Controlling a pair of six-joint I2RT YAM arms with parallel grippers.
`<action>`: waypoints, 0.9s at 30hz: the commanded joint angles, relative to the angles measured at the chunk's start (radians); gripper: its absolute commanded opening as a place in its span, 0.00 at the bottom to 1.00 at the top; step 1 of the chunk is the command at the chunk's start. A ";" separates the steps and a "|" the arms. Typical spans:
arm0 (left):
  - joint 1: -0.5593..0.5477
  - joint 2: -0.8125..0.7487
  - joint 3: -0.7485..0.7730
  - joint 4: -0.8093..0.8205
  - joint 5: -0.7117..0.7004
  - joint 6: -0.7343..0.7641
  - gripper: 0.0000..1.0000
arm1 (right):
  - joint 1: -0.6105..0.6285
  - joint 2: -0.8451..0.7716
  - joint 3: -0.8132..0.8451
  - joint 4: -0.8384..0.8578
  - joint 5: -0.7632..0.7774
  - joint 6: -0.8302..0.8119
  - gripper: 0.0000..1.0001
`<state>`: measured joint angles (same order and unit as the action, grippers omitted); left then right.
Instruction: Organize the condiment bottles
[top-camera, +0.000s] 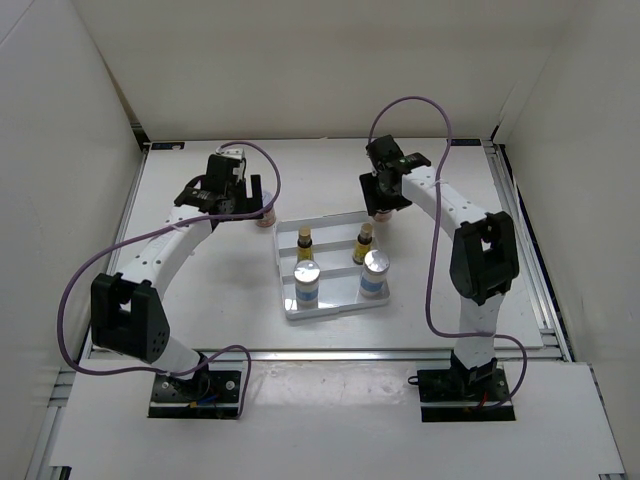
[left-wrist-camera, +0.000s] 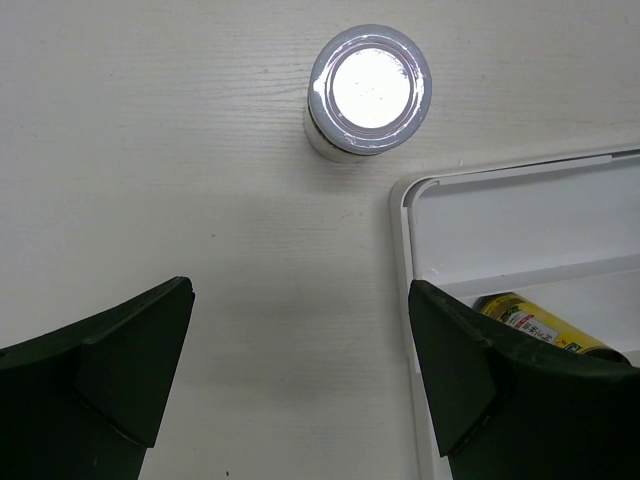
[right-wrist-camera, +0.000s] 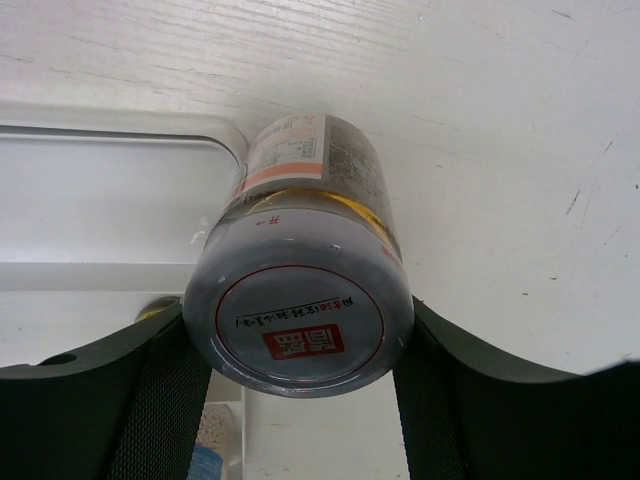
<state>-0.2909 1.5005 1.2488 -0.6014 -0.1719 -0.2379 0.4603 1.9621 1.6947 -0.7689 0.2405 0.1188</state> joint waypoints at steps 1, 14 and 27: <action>0.002 -0.057 -0.005 0.011 -0.012 0.014 0.99 | 0.026 -0.080 0.054 0.060 -0.101 -0.007 0.00; 0.002 -0.028 -0.005 0.020 -0.031 0.014 0.99 | 0.026 -0.120 0.086 0.080 -0.234 -0.025 0.00; 0.012 -0.008 -0.005 0.020 -0.049 0.014 0.99 | 0.026 0.046 0.095 0.079 -0.377 -0.038 0.00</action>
<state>-0.2886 1.4979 1.2488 -0.5976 -0.1993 -0.2321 0.4866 1.9842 1.7393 -0.7372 -0.1020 0.0937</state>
